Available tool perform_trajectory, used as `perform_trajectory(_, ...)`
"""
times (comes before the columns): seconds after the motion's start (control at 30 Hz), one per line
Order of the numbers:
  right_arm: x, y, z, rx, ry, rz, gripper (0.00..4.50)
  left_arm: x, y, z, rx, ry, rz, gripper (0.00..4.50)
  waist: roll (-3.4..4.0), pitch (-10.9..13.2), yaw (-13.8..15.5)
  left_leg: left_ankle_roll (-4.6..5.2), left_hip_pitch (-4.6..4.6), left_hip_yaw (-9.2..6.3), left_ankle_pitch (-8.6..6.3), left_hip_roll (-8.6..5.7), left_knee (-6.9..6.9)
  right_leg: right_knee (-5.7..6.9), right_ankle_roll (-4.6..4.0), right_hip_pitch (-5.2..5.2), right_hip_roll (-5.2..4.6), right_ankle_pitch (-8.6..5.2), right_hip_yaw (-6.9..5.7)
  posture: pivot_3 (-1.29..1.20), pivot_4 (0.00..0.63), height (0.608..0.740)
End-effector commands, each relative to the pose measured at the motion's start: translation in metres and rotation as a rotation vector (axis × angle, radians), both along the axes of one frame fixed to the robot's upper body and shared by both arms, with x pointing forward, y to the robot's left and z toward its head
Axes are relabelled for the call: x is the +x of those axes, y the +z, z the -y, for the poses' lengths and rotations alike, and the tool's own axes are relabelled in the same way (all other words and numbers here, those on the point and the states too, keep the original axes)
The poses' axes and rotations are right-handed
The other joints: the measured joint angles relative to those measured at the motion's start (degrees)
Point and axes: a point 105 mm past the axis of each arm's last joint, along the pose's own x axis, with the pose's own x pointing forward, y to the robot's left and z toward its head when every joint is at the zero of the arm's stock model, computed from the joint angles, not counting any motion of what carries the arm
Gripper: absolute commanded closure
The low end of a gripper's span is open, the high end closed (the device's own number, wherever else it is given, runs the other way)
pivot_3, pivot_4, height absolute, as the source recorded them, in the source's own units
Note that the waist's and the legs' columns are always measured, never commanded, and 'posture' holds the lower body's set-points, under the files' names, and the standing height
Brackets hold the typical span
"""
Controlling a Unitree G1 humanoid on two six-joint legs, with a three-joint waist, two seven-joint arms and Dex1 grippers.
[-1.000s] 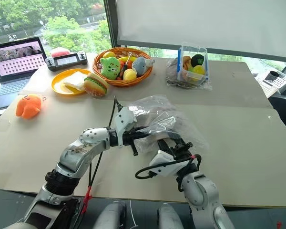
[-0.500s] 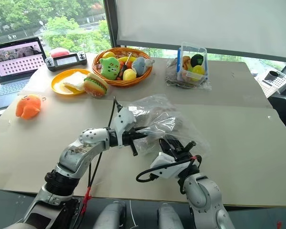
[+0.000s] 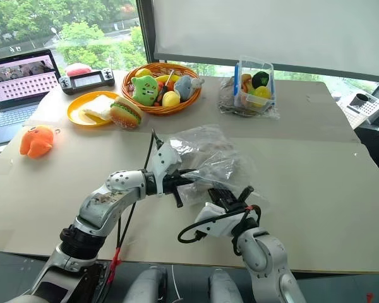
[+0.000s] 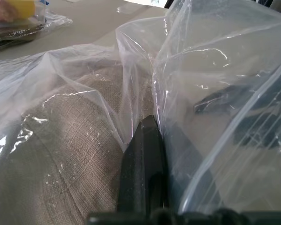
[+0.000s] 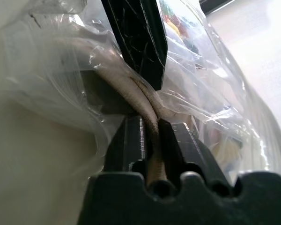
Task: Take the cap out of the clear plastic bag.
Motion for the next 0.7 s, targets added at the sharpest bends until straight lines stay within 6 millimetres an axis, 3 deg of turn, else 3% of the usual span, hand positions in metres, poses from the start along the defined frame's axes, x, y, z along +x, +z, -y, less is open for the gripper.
perform_trajectory(0.03, -0.002, 0.012, 0.002, 0.023, -0.008, 0.043, 4.47, -0.004, 0.006, 0.003, -0.008, -0.016, 0.019, 4.5, 0.0, 0.0, 0.0, 0.0, 0.03, 0.0, 0.0, 0.0, 0.0, 0.0, 0.0, 0.03, 0.0, 0.0, 0.0, 0.0, 0.15, 0.74)
perform_trajectory(0.2, -0.005, 0.014, 0.004, 0.05, -0.025, 0.014, 4.47, -0.003, 0.006, 0.004, -0.009, -0.016, 0.018, 4.5, 0.0, 0.0, 0.0, 0.0, 0.09, 0.0, 0.0, 0.0, 0.0, 0.01, 0.0, 0.07, 0.0, 0.0, 0.0, 0.0, 0.15, 0.74)
perform_trajectory(0.4, -0.017, 0.015, 0.013, 0.245, -0.069, -0.133, 4.47, -0.004, 0.004, 0.003, -0.007, -0.014, 0.015, 4.5, 0.01, 0.0, 0.2, -0.01, 0.08, -0.03, 0.0, 0.0, -0.03, 0.0, -0.02, 0.07, 0.0, -0.02, -0.02, 0.0, 0.15, 0.74)
perform_trajectory(0.53, -0.027, 0.033, 0.018, 0.46, -0.027, -0.246, 4.47, -0.005, 0.003, 0.002, -0.003, -0.016, 0.013, 4.5, -0.02, 0.0, 0.3, -0.01, 0.1, -0.05, 0.0, 0.01, 0.02, 0.02, -0.01, 0.13, 0.0, -0.02, -0.06, 0.0, 0.15, 0.74)
perform_trajectory(0.7, -0.028, 0.06, 0.013, 0.694, 0.203, -0.323, 4.47, -0.006, 0.003, 0.003, -0.004, -0.024, 0.01, 4.5, -0.02, -0.1, -0.1, -0.01, 0.15, -0.08, 0.0, 0.04, 0.03, 0.04, -0.03, 0.16, 0.02, 0.0, -0.07, 0.0, 0.15, 0.74)
